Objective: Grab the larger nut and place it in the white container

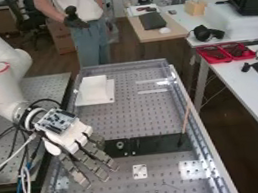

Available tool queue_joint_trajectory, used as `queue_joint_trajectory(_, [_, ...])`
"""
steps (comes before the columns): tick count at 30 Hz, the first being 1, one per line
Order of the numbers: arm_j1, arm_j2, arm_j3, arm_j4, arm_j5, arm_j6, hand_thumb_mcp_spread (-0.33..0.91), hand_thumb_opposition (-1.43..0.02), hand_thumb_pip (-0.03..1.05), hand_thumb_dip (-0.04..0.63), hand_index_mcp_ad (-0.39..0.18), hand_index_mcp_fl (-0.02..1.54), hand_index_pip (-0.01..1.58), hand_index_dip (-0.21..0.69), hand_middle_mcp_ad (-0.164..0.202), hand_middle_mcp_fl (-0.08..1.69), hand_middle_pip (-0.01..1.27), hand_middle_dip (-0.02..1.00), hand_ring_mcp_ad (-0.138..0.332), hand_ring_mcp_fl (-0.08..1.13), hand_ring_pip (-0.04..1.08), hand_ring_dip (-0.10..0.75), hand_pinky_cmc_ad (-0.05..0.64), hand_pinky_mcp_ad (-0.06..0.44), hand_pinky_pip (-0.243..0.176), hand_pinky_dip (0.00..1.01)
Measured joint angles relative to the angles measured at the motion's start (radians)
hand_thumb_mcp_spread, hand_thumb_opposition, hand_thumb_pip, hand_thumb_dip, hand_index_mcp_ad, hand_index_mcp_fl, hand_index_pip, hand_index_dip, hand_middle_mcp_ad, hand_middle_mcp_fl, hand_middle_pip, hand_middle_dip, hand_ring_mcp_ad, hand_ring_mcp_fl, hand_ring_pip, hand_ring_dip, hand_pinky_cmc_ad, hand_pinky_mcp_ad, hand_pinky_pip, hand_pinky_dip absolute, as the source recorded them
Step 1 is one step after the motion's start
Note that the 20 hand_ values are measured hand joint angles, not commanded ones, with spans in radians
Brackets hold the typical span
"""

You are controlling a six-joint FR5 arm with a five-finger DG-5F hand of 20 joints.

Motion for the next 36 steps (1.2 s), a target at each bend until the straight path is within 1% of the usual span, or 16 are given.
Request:
queue_joint_trajectory(9, [0.010, 0.003, -0.004, -0.002, 0.020, 0.008, 0.36, -0.88, 0.74, 0.236, -0.126, 0.10, 1.57, 0.148, 0.086, 0.08, 0.14, 0.22, 0.143, 0.01, 0.09, 0.119, 0.318, 0.295, -0.093, 0.46])
queue_joint_trajectory(10, [0.011, 0.004, -0.005, -0.001, 0.022, 0.008, 0.36, -0.88, 0.74, 0.253, -0.126, 0.10, 1.56, 0.140, 0.087, 0.08, 0.14, 0.22, 0.143, 0.01, 0.09, 0.119, 0.318, 0.295, -0.093, 0.46])
queue_joint_trajectory(13, [0.014, 0.005, -0.007, 0.001, 0.027, 0.010, 0.36, -0.88, 0.77, 0.253, -0.126, 0.10, 1.56, 0.138, 0.086, 0.08, 0.14, 0.22, 0.143, 0.01, 0.09, 0.119, 0.316, 0.295, -0.093, 0.45])
queue_joint_trajectory(16, [0.017, 0.007, -0.009, 0.002, 0.030, 0.011, 0.36, -0.88, 0.78, 0.253, -0.126, 0.07, 1.56, 0.138, 0.086, 0.08, 0.14, 0.22, 0.143, 0.01, 0.09, 0.119, 0.316, 0.295, -0.093, 0.46])
queue_joint_trajectory(23, [0.024, 0.005, -0.010, 0.003, 0.038, 0.018, 0.36, -0.88, 0.79, 0.253, -0.126, 0.07, 1.56, 0.138, 0.086, 0.08, 0.14, 0.22, 0.143, 0.01, 0.09, 0.119, 0.318, 0.297, -0.093, 0.48])
queue_joint_trajectory(25, [0.026, 0.005, -0.009, 0.000, 0.039, 0.020, 0.36, -0.88, 0.80, 0.253, -0.127, 0.04, 1.56, 0.138, 0.086, 0.07, 0.14, 0.22, 0.143, 0.01, 0.10, 0.119, 0.314, 0.297, -0.093, 0.48])
queue_joint_trajectory(34, [0.032, 0.009, -0.010, -0.007, 0.045, 0.027, 0.35, -0.87, 0.80, 0.253, -0.127, 0.02, 1.57, 0.138, 0.086, 0.07, 0.14, 0.22, 0.143, 0.01, 0.11, 0.119, 0.316, 0.297, -0.094, 0.52])
queue_joint_trajectory(36, [0.038, 0.012, -0.012, -0.004, 0.056, 0.029, 0.35, -0.87, 0.80, 0.253, -0.126, 0.02, 1.57, 0.140, 0.086, 0.03, 0.14, 0.22, 0.143, 0.01, 0.11, 0.119, 0.316, 0.297, -0.094, 0.52])
